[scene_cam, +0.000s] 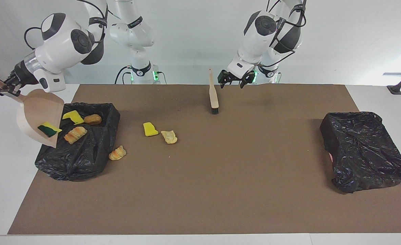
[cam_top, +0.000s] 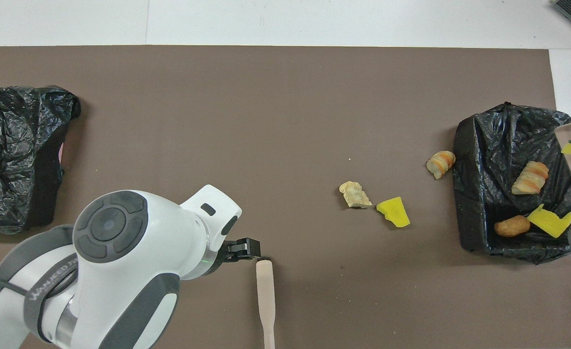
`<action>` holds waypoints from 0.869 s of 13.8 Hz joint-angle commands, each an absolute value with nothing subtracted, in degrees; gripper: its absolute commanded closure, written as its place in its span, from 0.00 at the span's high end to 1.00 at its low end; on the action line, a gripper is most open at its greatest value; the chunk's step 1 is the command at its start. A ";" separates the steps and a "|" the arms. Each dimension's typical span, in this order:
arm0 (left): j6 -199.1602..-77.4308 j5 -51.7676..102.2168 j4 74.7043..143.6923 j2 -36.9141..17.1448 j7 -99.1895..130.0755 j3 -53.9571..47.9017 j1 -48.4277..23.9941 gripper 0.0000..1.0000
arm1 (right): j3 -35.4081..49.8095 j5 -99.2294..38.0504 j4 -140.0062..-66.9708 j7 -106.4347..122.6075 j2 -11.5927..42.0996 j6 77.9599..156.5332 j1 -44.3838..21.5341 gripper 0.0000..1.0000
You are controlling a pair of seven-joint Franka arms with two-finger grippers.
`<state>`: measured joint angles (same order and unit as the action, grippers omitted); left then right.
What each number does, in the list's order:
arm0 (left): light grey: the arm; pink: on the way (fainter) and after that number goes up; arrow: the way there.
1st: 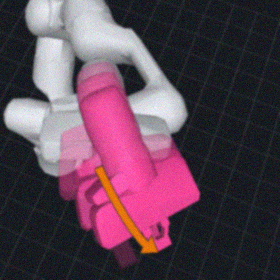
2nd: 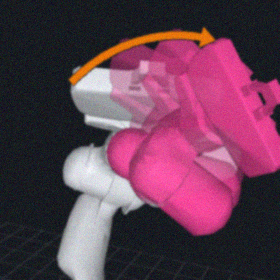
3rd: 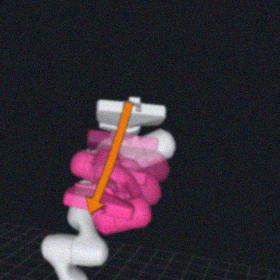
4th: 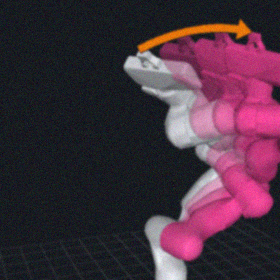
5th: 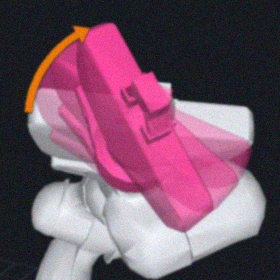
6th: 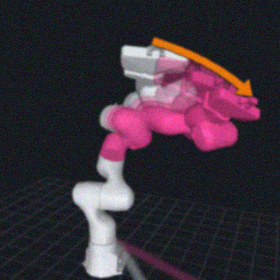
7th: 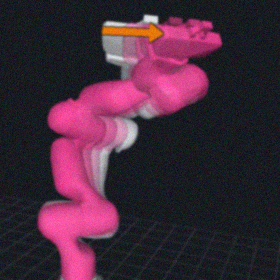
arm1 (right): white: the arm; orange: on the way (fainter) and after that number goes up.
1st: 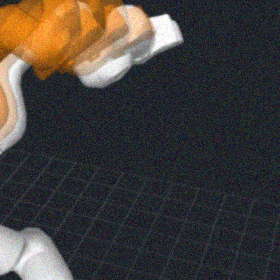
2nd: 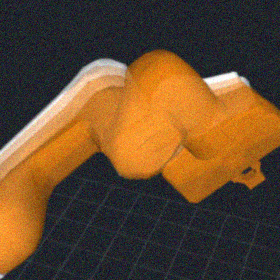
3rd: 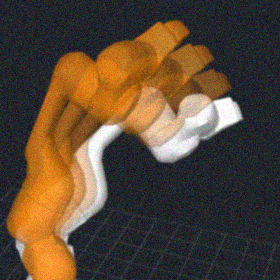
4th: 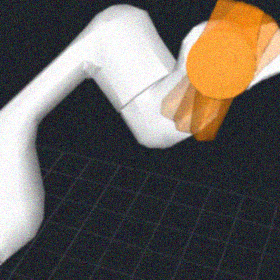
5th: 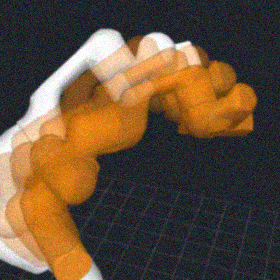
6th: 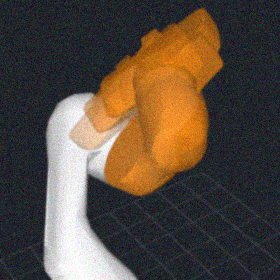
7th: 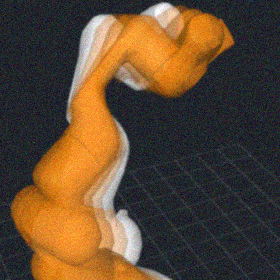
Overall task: Sweep and dump trash in bin
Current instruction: 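Release the brush on the table and withdraw the left gripper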
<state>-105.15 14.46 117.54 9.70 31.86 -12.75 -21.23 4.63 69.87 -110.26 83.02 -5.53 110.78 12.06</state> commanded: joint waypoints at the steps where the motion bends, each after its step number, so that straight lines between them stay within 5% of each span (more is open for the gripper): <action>1: -102.84 9.95 113.13 8.35 28.92 -13.36 -18.72 1.00 | 4.66 71.37 -113.28 83.68 -7.12 110.82 11.43 0.00; 6: -97.31 2.48 102.95 3.79 18.74 -13.36 -13.37 1.00 | 4.66 72.50 -115.93 77.61 -5.63 109.52 9.05 0.00; 12: -89.75 -0.17 92.91 2.20 6.44 -13.18 -5.37 1.00 | 3.87 68.76 -109.87 82.71 -7.21 108.63 10.11 0.00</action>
